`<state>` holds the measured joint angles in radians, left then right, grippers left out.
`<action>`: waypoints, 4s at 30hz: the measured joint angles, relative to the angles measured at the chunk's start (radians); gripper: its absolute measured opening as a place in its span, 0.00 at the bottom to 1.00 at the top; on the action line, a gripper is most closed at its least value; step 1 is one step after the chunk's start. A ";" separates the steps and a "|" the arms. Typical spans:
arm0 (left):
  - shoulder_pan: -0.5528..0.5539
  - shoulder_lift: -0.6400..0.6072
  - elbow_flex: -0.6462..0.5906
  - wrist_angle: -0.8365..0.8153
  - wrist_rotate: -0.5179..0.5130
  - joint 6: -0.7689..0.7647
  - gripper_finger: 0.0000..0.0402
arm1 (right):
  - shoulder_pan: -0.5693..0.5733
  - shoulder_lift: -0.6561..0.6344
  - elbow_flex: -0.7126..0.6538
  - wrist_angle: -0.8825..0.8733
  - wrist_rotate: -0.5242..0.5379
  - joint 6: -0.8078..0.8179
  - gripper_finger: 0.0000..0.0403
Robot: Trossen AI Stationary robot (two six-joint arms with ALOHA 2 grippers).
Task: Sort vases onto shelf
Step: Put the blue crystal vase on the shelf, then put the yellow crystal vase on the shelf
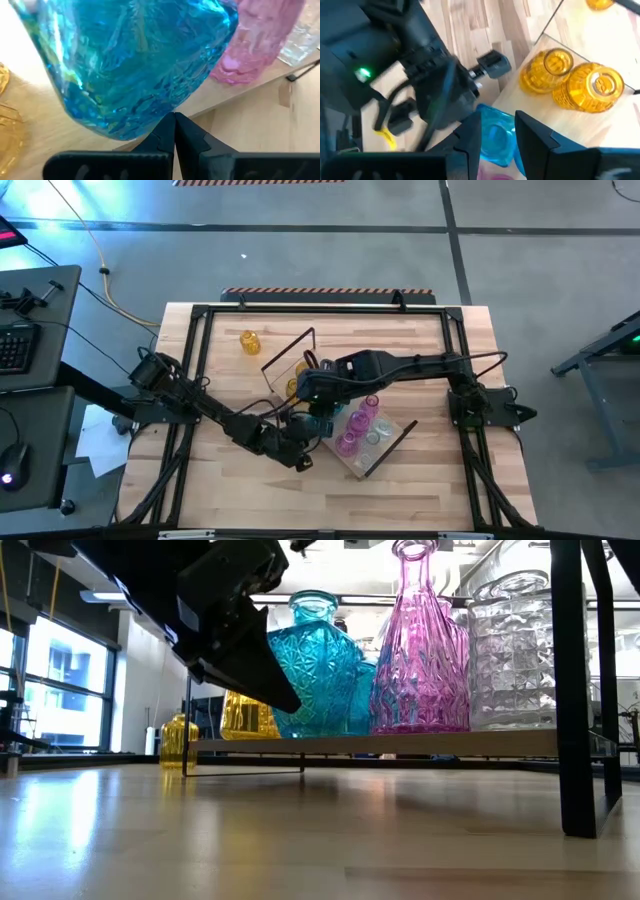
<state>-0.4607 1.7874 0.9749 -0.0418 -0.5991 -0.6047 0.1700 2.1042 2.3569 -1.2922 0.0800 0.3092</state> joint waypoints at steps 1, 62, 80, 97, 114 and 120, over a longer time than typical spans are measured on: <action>0.004 0.000 0.000 0.000 0.000 0.001 0.00 | 0.002 -0.001 0.000 0.008 0.003 0.002 0.24; 0.377 -1.091 0.038 -1.065 -0.051 0.114 0.00 | -0.116 -0.146 -0.001 0.125 0.183 -0.077 0.24; 1.286 -0.731 0.023 -0.706 0.581 0.638 0.00 | -0.252 -0.146 -0.001 0.152 0.094 0.026 0.24; 1.464 -0.448 0.023 -0.702 0.801 0.704 0.07 | -0.361 -0.146 -0.001 -0.026 -0.053 -0.171 0.24; 1.543 -0.448 0.023 -0.760 0.796 0.772 0.31 | -0.418 -0.145 -0.001 -0.022 -0.116 -0.224 0.24; 1.539 -0.448 0.023 -0.827 0.795 0.817 0.29 | -0.406 -0.145 -0.001 -0.019 -0.116 -0.213 0.24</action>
<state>1.0779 1.3392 0.9977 -0.8687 0.1963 0.2122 -0.2359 1.9594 2.3562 -1.3113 -0.0357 0.0962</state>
